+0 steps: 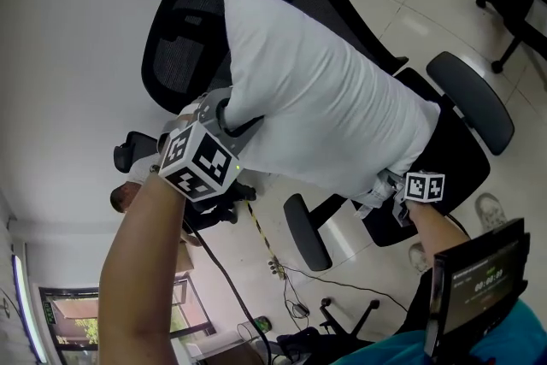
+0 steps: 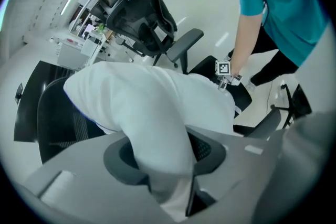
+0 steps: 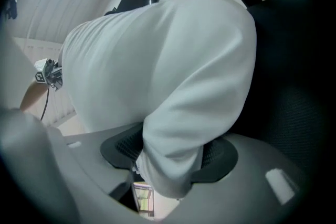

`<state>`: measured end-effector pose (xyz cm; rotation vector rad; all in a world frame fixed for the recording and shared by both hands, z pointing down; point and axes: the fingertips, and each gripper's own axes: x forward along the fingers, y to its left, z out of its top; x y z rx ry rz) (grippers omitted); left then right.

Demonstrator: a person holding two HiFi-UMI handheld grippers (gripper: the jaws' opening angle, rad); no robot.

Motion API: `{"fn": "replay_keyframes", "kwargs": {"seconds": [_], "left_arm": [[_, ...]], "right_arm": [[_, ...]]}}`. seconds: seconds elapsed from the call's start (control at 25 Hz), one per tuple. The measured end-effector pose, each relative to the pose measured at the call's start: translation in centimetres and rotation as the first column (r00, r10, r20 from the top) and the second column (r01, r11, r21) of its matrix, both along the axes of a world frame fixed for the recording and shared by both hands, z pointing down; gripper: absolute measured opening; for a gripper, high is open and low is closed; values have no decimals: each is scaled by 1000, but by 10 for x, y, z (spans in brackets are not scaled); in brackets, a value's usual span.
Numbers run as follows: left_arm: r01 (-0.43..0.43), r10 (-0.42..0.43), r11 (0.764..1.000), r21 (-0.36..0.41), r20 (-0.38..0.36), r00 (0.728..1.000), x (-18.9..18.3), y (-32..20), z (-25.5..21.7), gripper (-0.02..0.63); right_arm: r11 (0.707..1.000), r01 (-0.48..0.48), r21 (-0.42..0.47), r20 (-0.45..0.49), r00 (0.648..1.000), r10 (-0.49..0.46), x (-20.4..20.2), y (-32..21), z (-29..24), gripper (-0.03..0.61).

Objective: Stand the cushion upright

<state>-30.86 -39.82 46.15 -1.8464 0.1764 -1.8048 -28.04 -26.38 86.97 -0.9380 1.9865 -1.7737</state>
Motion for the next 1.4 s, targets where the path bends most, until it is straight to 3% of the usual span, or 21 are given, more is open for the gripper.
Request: {"fn": "replay_keyframes", "kwargs": {"seconds": [0.08,0.36,0.56,0.68,0.84,1.0,1.04,1.12,1.24,1.4], "left_arm": [[54,-54,998,18,-18,998,-11,-6,9,200],[191,-182,977,90,-97,978,-18,-17,16,311],[264,-258,965,-2,-218,941,-11,-4,3,396],[274,-272,961,-24,-244,931,-10,13,-7,410],[298,-286,954,7,-262,922,-32,12,-29,402],[360,-324,932,32,-365,873,-33,19,-67,400],[379,-336,925,27,-411,848,-29,26,-77,397],[421,-359,907,-5,-531,768,-20,45,-96,394],[456,-371,887,-75,-705,605,-9,85,-129,385],[506,-382,846,-166,-852,359,-2,156,-166,323]], "right_arm": [[997,61,-40,3,998,-61,-5,7,11,294],[992,103,-77,-7,995,-104,0,23,21,334],[984,153,-90,-87,983,-161,20,51,19,345],[976,210,-62,-144,965,-217,39,72,10,364],[969,246,-18,-197,949,-244,58,76,-17,363],[960,273,63,-175,950,-258,70,79,-69,350],[952,289,100,-169,948,-270,76,80,-88,345],[925,329,193,-173,939,-298,96,74,-129,313],[860,386,332,-209,920,-332,126,67,-203,251],[738,469,485,-303,882,-362,164,70,-303,154]]}}
